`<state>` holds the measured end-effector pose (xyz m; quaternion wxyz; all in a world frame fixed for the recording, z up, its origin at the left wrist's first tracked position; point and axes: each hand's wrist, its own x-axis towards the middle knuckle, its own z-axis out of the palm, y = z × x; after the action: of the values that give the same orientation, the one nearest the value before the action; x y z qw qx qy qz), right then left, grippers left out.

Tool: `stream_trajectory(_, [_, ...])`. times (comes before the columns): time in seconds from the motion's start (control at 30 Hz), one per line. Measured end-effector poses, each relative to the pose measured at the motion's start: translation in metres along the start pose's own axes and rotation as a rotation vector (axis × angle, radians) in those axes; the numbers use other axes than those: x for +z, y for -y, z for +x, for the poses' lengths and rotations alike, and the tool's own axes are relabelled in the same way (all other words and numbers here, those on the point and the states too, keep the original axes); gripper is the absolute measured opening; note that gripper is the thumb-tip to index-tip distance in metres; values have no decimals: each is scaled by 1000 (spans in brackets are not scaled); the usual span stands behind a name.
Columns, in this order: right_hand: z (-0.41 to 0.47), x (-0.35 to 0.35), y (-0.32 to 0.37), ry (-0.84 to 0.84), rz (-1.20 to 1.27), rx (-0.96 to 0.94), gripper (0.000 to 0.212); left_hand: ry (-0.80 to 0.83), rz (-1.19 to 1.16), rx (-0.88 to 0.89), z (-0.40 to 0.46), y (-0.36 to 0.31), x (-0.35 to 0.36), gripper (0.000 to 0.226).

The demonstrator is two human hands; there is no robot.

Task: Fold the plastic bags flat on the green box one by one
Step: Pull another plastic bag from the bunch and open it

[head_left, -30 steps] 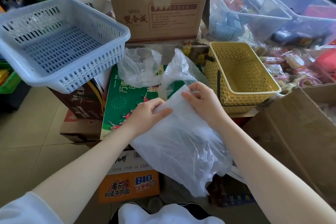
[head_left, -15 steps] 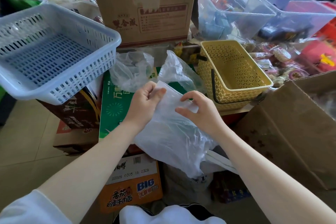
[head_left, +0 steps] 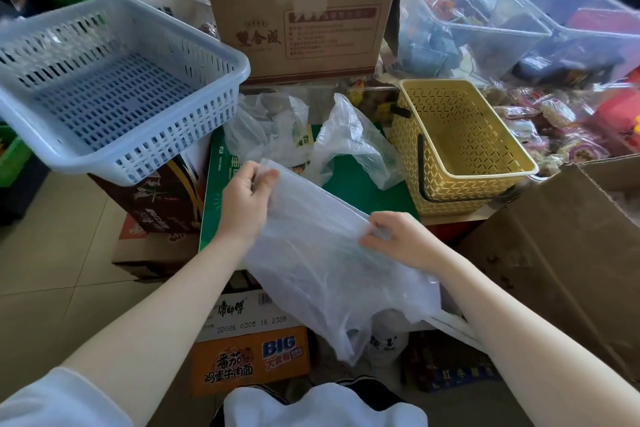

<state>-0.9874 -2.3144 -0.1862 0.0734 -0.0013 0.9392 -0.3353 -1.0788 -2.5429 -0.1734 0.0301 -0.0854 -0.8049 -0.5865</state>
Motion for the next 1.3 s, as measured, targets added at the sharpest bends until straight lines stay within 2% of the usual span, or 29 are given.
stream_trajectory(0.1, [-2, -4, -15, -98, 45, 124, 35, -28, 91, -110, 0, 28, -6, 33])
stream_trajectory(0.2, [2, -4, -16, -130, 67, 121, 34, 49, 335, -235, -4, 40, -2, 11])
stream_trajectory(0.23, [3, -5, -13, -117, 68, 91, 33, 62, 433, -174, -6, 39, 1, 20])
stream_trajectory(0.27, [3, -6, -9, -100, 74, 50, 32, 97, 507, -32, -6, 34, 5, 34])
stream_trajectory(0.33, [5, -10, 0, -58, 76, -37, 31, 278, 524, 248, -4, 13, 15, 40])
stream_trajectory(0.37, [6, -12, 4, -39, 66, -78, 28, 441, 510, 311, -4, 1, 21, 37])
stream_trajectory(0.43, [8, -18, 9, -9, 38, -146, 17, 750, 505, 292, -3, -18, 34, 37])
stream_trajectory(0.5, [8, -26, 12, 0, 21, -175, 15, 881, 457, 209, -2, -27, 40, 40])
stream_trajectory(0.63, [1, -41, 6, 32, 47, -127, 15, 883, 387, 184, -3, -21, 39, 25])
stream_trajectory(0.73, [-8, -48, -9, 194, 52, -44, 24, 828, 246, 207, -4, -19, 35, 11])
stream_trajectory(0.83, [-17, -50, -26, 349, 118, 56, 37, 724, 78, 129, -2, -21, 28, 11])
stream_trajectory(0.97, [-27, -49, -41, 288, 407, 194, 52, 626, -76, 7, -3, -16, 13, 20])
stream_trajectory(1.0, [-29, -50, -44, 277, 444, 221, 50, 598, -91, -20, -5, -13, 10, 24])
stream_trajectory(1.1, [-36, -56, -50, 256, 537, 292, 24, 578, -168, -108, -16, 1, 0, 40])
stream_trajectory(1.13, [-39, -58, -52, 227, 586, 324, 23, 585, -133, -128, -20, 4, -3, 47])
stream_trajectory(1.2, [-46, -60, -55, 132, 662, 334, 38, 634, 114, -107, -30, 14, -7, 52])
stream_trajectory(1.27, [-54, -61, -54, 73, 714, 272, 52, 777, 343, -126, -43, 15, -6, 44])
stream_trajectory(1.3, [-59, -61, -52, 87, 758, 221, 52, 870, 384, -141, -51, 12, -4, 42])
